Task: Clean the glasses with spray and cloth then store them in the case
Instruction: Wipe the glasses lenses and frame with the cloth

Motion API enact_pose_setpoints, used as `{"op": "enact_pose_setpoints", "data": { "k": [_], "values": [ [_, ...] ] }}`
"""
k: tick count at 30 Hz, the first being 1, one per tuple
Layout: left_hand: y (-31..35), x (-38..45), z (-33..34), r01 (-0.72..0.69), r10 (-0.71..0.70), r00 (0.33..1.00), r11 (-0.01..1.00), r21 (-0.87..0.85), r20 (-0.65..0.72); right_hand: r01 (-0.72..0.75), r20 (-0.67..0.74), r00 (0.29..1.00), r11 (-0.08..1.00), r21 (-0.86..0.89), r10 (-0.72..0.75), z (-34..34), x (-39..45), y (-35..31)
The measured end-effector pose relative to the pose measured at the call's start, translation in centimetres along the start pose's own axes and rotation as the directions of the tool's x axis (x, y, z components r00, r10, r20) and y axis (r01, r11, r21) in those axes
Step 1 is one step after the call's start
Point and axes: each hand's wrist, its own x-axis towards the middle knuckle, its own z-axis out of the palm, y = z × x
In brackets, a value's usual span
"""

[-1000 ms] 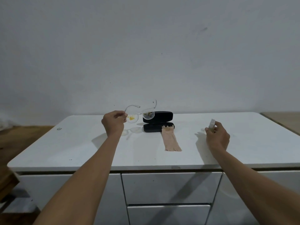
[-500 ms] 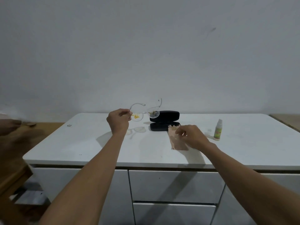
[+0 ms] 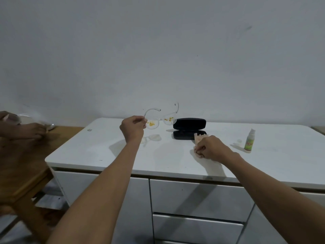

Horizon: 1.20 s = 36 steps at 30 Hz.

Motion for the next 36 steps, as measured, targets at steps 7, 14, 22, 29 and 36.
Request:
{"op": "enact_pose_setpoints", "data": {
  "k": [7, 14, 22, 29, 36],
  "values": [
    [0.5, -0.2, -0.6, -0.005, 0.005, 1.000, 0.999, 0.036, -0.018, -0.141, -0.067, 0.954, 0.638, 0.757, 0.291, 0.7, 0.8, -3.5],
    [1.2, -0.3, -0.9, -0.061, 0.060, 0.998, 0.994, 0.087, 0.019, -0.013, -0.005, 0.951, 0.057, 0.998, 0.310, 0.9, 2.7, -9.0],
    [2.0, -0.3, -1.6, -0.130, 0.125, 0.990, 0.988, 0.087, 0.057, 0.156, -0.123, 0.855, -0.025, 0.987, 0.504, 2.2, 5.0, -12.3],
    [3.0, -0.7, -1.4, -0.201, 0.196, 0.975, 0.979, 0.038, 0.107, 0.235, -0.209, 0.778, 0.033, 0.971, 0.592, 2.0, 5.7, -13.3],
    [2.9, -1.2, -0.8, -0.165, 0.166, 0.985, 0.986, -0.020, 0.052, 0.247, -0.238, 0.798, 0.060, 0.967, 0.553, 2.0, 6.1, -13.8]
  ]
}}
